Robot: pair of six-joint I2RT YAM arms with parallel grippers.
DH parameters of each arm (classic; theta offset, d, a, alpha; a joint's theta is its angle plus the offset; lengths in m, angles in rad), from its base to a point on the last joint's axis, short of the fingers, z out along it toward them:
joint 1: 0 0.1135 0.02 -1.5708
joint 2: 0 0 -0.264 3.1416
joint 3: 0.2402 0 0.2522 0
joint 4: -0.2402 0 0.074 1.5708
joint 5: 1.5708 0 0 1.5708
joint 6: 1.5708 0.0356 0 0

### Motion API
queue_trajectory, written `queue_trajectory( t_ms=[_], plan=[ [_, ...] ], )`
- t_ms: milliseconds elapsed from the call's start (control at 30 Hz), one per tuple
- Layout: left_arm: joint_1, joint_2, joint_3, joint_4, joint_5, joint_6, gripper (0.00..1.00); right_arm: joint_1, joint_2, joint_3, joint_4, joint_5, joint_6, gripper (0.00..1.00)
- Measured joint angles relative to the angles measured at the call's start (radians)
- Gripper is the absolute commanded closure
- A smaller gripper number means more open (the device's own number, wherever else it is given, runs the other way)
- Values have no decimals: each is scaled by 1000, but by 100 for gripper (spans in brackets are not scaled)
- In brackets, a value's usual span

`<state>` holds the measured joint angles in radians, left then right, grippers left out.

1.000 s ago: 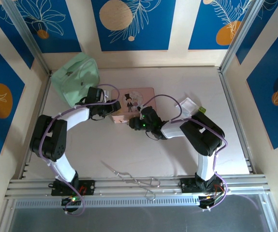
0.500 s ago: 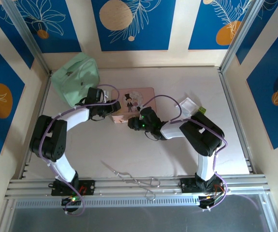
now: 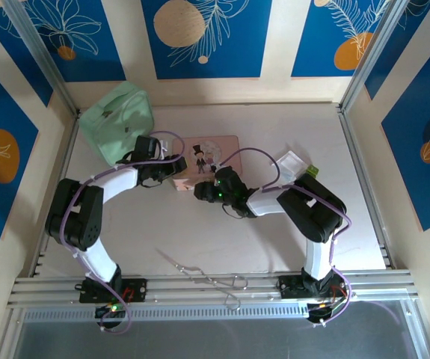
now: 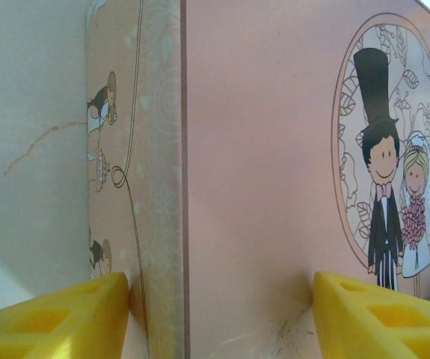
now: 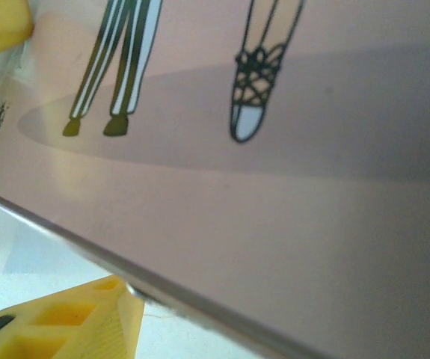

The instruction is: Unlock the padlock with the key

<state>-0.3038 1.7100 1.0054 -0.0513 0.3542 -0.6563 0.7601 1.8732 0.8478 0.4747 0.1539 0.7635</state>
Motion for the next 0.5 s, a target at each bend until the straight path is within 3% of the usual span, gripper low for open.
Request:
queue_trajectory(
  t_ms=[267, 500],
  plan=[
    [0, -1, -4, 6, 0, 0, 37, 4, 6, 21, -25, 4, 20, 59],
    [0, -1, -4, 7, 0, 0, 37, 7, 10, 41, -58, 8, 53, 58]
  ],
)
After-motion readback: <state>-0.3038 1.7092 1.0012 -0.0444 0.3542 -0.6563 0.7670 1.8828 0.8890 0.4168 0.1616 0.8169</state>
